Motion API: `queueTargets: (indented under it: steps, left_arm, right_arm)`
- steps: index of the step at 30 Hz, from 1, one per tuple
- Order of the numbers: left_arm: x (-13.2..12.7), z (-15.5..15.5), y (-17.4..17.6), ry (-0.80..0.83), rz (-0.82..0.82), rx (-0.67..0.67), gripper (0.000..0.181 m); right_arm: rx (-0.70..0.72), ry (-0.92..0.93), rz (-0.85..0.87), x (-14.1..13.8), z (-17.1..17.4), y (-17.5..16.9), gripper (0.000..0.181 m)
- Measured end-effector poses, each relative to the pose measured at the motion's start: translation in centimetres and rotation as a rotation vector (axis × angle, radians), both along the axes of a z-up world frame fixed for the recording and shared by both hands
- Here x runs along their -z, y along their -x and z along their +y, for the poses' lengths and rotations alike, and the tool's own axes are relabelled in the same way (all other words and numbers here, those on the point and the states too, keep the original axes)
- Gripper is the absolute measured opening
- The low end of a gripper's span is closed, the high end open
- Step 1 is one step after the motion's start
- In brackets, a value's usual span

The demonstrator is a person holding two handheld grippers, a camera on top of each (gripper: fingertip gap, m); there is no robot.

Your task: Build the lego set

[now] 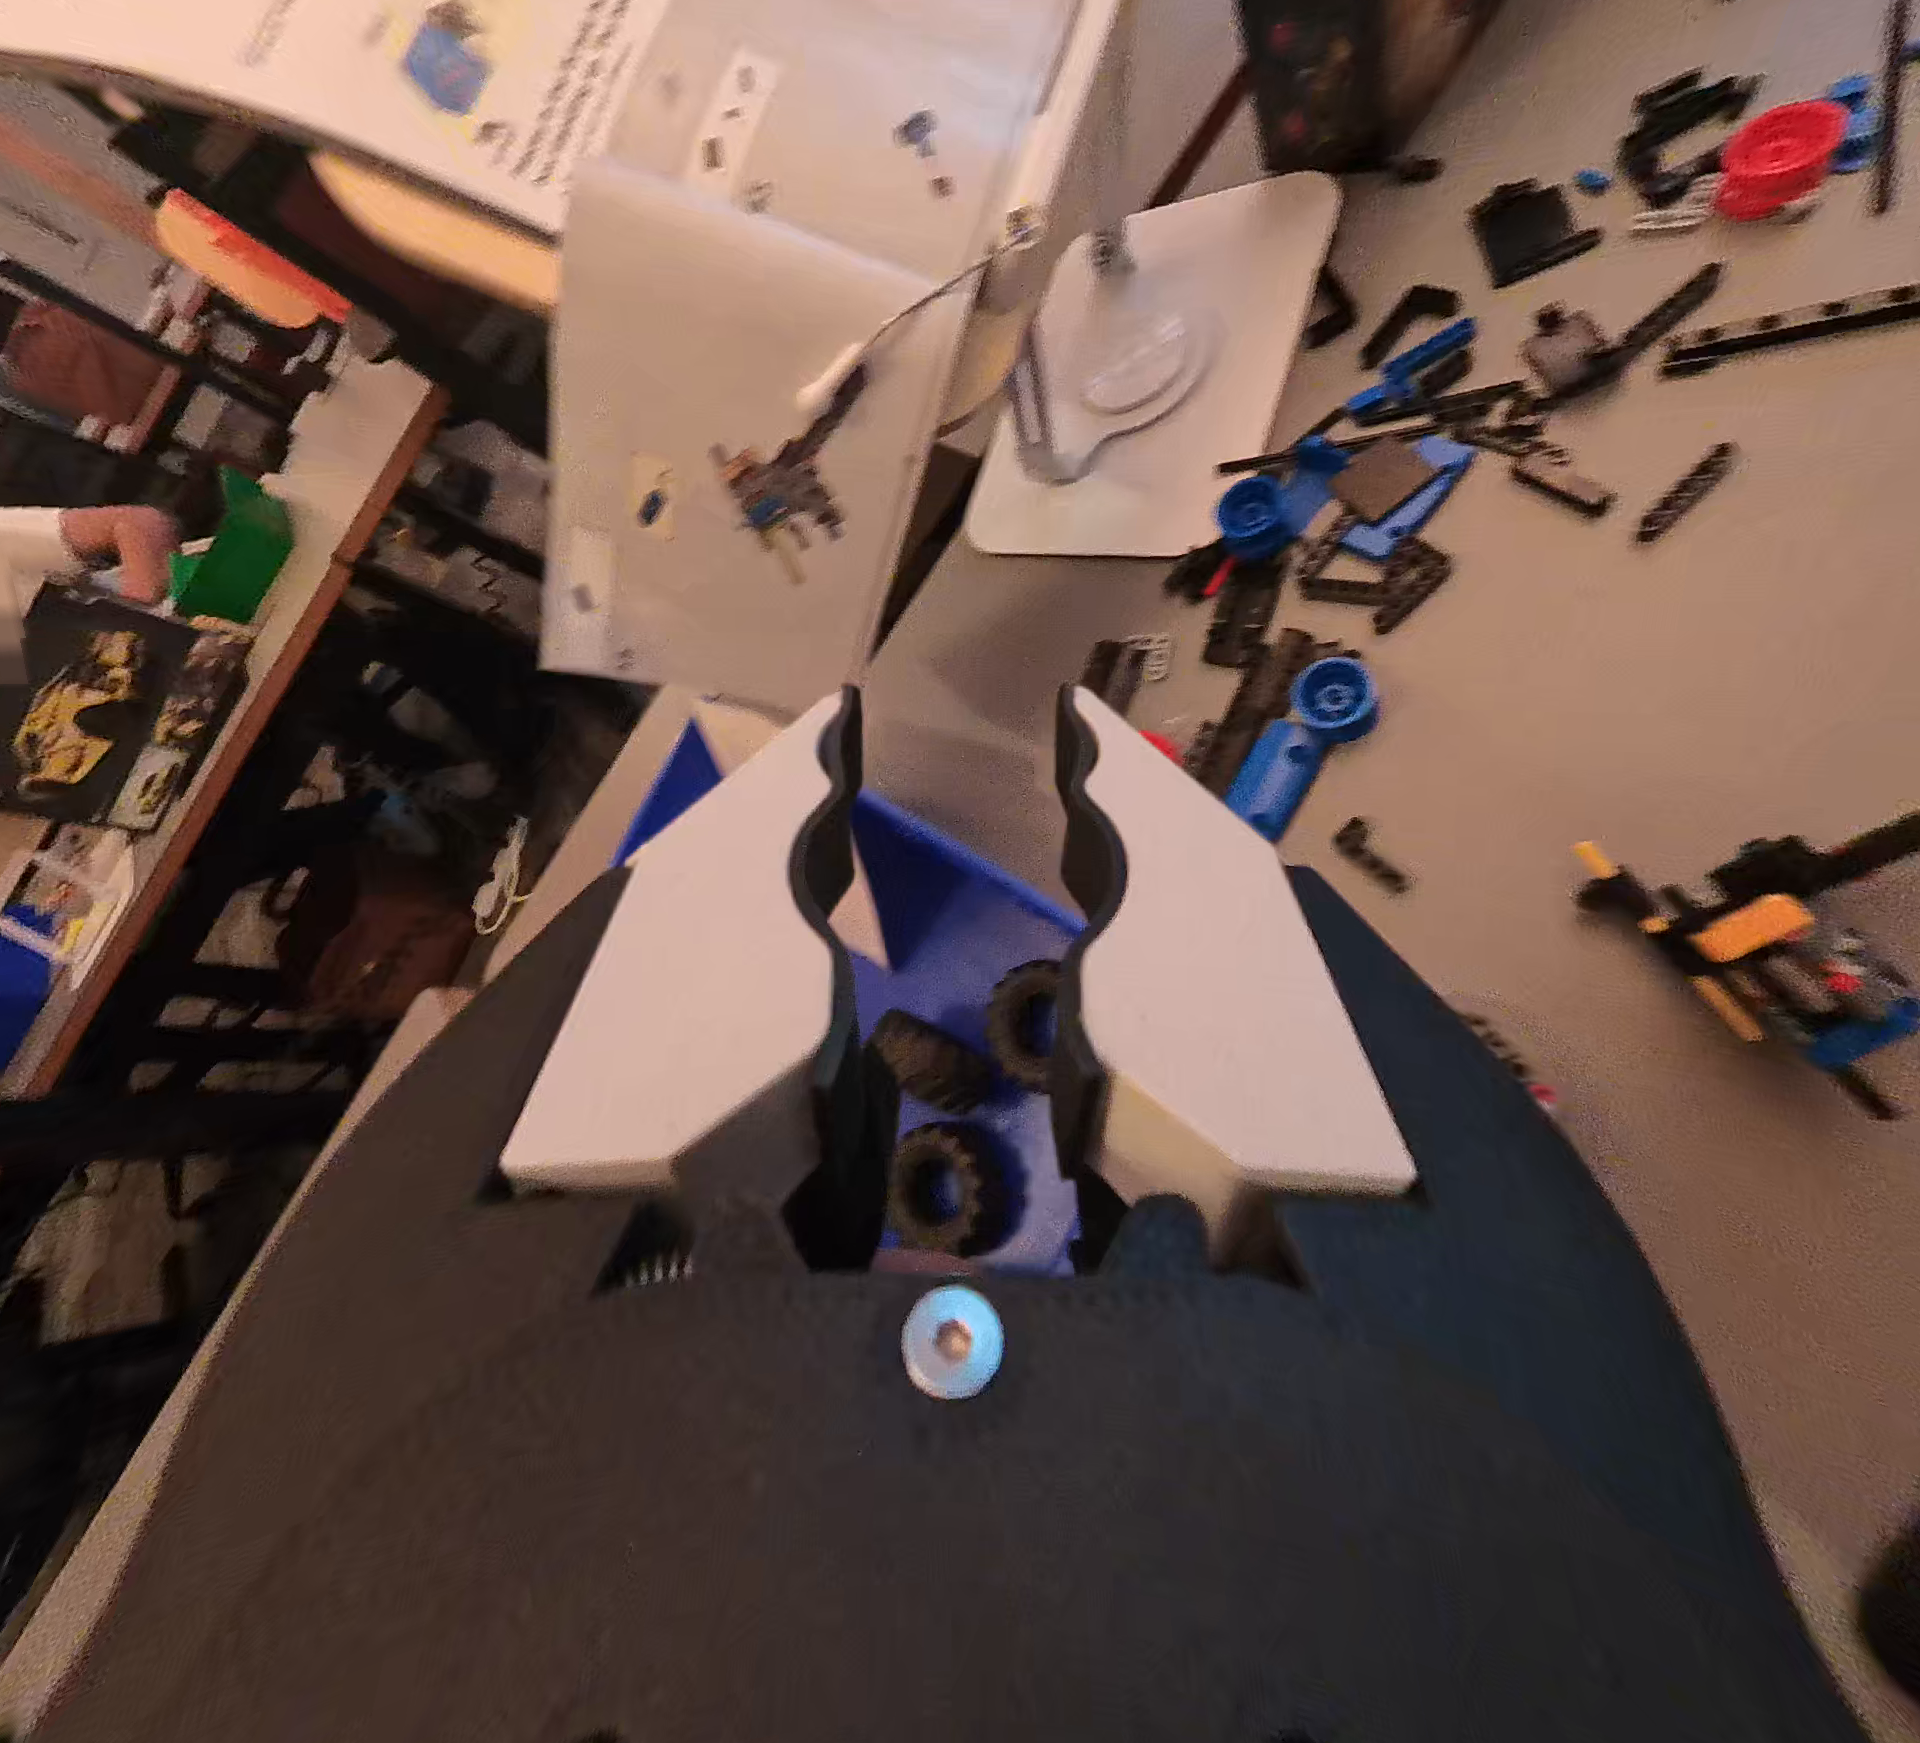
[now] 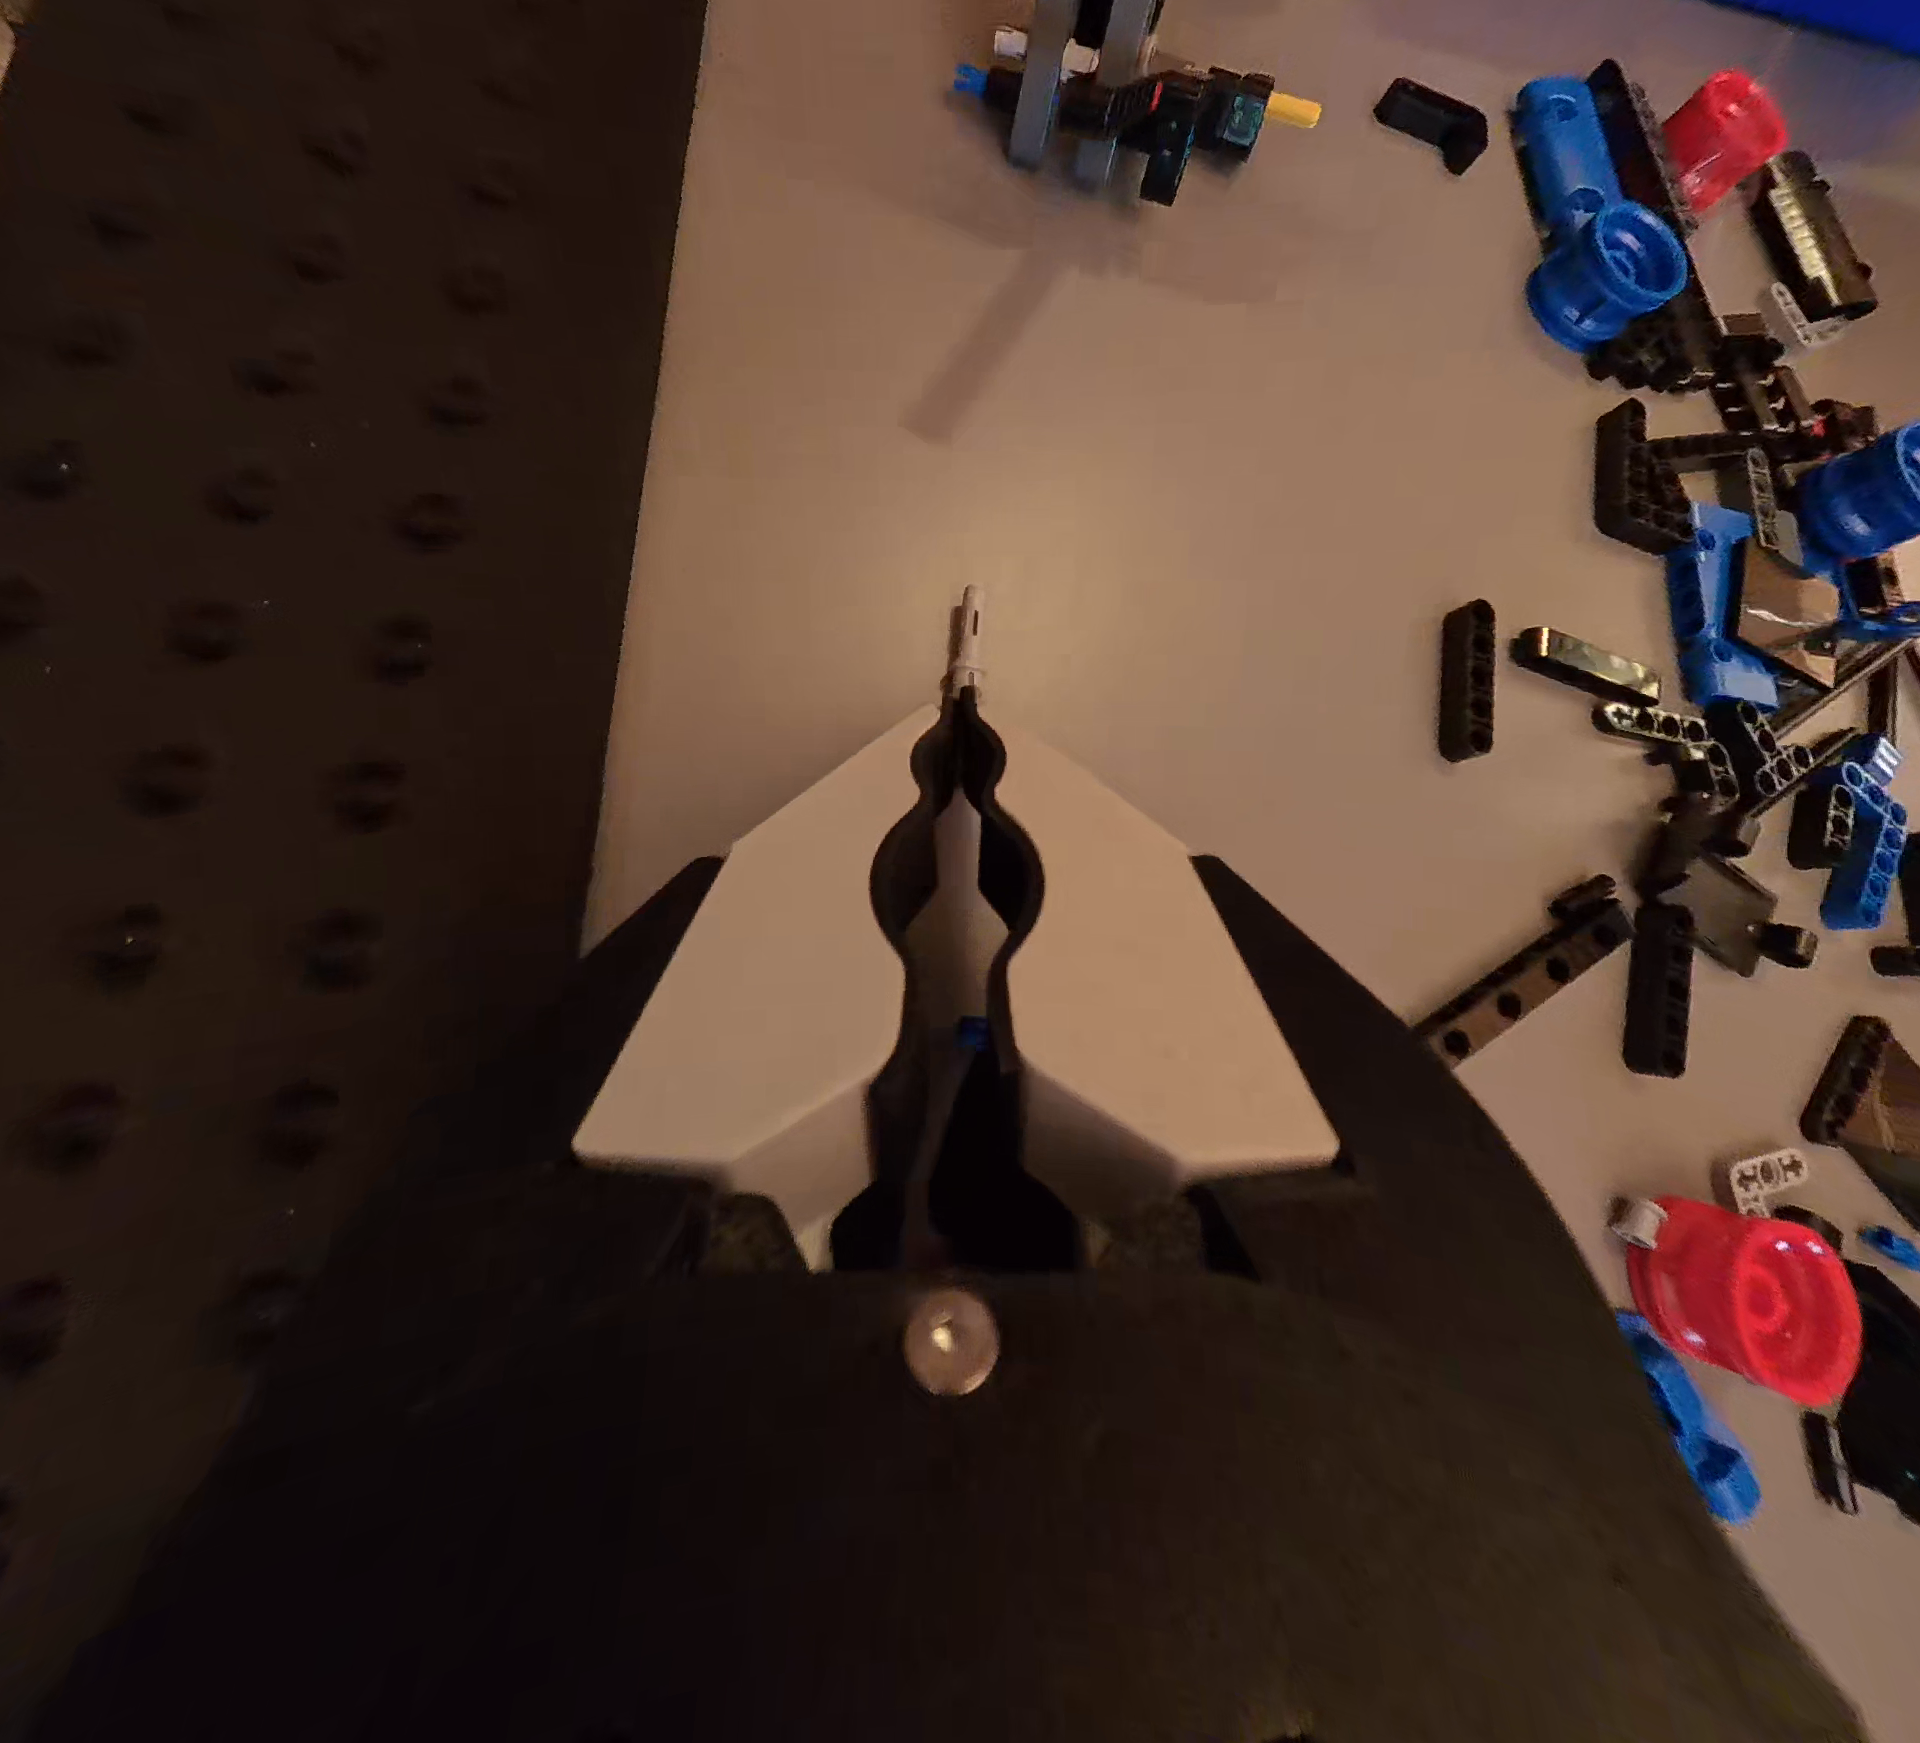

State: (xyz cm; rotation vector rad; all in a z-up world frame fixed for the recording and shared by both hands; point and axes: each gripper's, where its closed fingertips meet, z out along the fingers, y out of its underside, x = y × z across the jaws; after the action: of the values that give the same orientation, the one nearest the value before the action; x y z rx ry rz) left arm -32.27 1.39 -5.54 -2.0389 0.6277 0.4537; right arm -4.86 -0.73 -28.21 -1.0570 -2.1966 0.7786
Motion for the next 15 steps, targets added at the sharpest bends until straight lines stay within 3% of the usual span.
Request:
queueTargets:
  steps: [8, 11, 15]
  left_arm:
    - [6.3, -1.1, -6.3, 0.146, -0.104, 0.090, 0.038]
    - [8.2, -1.2, -8.2, 0.145, -0.216, 0.112, 0.038]
    - [10.4, -2.1, -8.5, 0.171, -0.231, 0.076, 0.038]
  right_arm:
    - [0.054, 0.066, -0.027, 0.2, 0.7, -0.4, 0.011]
    - [0.044, 0.066, -0.028, 0.0, 0.5, -0.5, 0.000]
    - [0.046, 0.049, -0.017, 0.0, 0.5, -0.4, 0.000]
